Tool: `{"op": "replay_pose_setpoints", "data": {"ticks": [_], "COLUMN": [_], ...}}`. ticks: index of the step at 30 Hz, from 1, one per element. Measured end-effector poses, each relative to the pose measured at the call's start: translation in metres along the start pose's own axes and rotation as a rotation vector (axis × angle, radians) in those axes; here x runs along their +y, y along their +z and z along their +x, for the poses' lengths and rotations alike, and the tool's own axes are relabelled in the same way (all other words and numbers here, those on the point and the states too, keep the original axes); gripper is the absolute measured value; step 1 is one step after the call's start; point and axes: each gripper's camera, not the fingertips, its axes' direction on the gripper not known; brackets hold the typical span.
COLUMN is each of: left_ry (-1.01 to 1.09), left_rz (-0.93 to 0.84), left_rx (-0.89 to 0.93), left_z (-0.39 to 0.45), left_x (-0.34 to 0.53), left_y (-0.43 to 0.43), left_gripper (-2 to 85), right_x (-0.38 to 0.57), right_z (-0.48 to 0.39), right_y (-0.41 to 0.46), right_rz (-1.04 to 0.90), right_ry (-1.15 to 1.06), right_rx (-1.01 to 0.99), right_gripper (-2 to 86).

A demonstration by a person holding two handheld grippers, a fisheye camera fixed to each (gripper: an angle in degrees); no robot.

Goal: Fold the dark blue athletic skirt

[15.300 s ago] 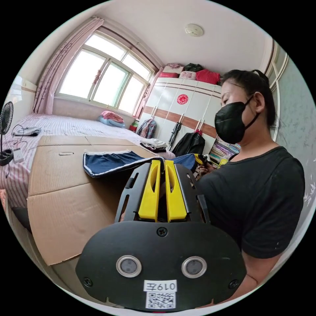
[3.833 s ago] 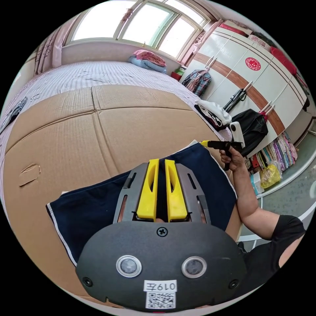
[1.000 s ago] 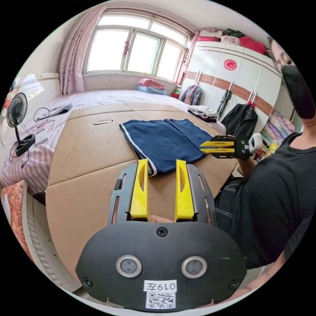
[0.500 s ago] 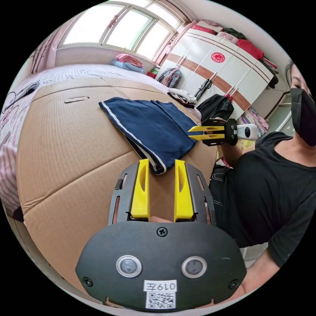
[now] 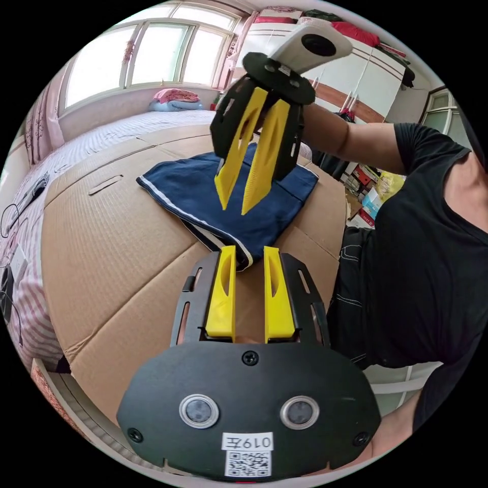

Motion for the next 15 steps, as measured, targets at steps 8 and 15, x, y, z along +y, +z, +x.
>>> {"op": "replay_pose_setpoints", "data": {"ticks": [8, 15], "left_ry": [0.094, 0.174], "left_rz": [-0.046, -0.059], "left_rx": [-0.050, -0.079], "left_z": [-0.001, 0.000], "left_x": [-0.001, -0.007], "left_y": [0.001, 0.004], "left_gripper": [7.5, 7.1], "right_x": [-0.028, -0.038], "right_z": [0.075, 0.106], "right_y": [0.076, 0.112], "right_rz": [-0.240, -0.348], "right_ry": [-0.207, -0.288], "right_rx": [-0.203, -0.256], "right_gripper": [6.4, 3.1]}}
